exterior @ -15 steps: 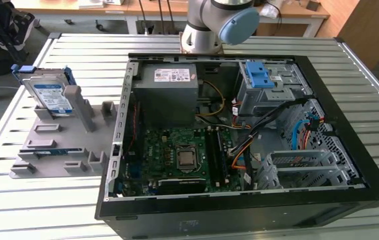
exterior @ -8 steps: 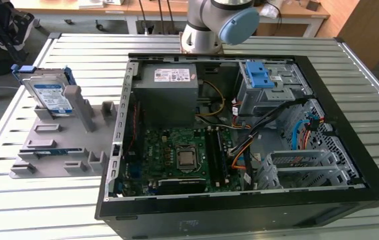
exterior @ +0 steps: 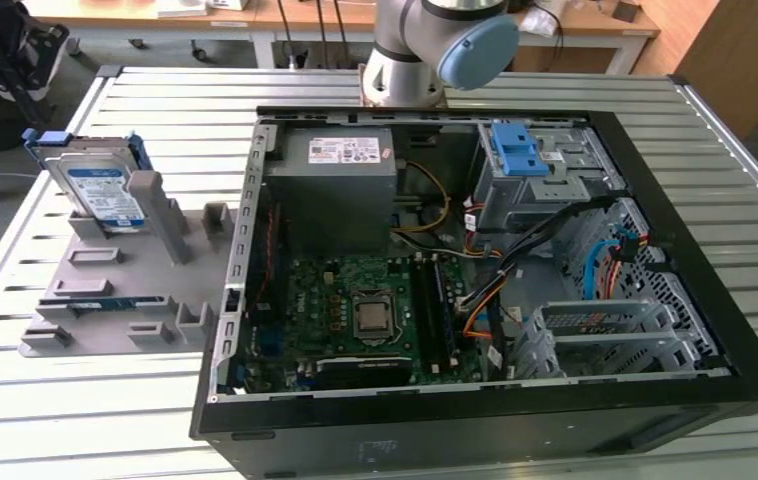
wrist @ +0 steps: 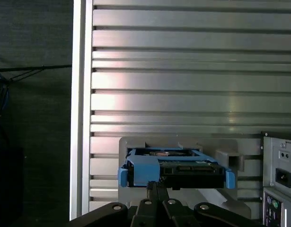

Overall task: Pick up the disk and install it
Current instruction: 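Pick up the disk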

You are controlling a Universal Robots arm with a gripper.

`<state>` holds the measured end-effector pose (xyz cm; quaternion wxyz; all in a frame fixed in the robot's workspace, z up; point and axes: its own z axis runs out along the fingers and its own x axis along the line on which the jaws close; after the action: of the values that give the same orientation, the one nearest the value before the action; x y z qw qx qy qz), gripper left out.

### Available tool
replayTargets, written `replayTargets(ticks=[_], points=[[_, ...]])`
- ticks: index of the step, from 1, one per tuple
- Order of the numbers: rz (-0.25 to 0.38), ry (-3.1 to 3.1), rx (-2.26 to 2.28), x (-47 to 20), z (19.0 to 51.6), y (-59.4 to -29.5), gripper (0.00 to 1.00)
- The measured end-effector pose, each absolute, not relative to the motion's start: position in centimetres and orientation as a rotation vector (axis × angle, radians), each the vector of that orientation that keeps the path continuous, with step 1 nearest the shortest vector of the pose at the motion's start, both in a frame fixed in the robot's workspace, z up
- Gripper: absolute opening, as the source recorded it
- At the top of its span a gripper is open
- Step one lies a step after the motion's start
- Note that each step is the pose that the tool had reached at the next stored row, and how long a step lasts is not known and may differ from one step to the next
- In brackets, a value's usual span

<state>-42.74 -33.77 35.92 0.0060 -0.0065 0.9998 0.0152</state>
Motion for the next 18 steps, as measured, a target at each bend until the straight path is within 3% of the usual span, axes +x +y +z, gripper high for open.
replayTargets(ticks=[18], points=[[0.050, 3.095, -0.496, -42.76, 35.83, -33.77, 0.11]])
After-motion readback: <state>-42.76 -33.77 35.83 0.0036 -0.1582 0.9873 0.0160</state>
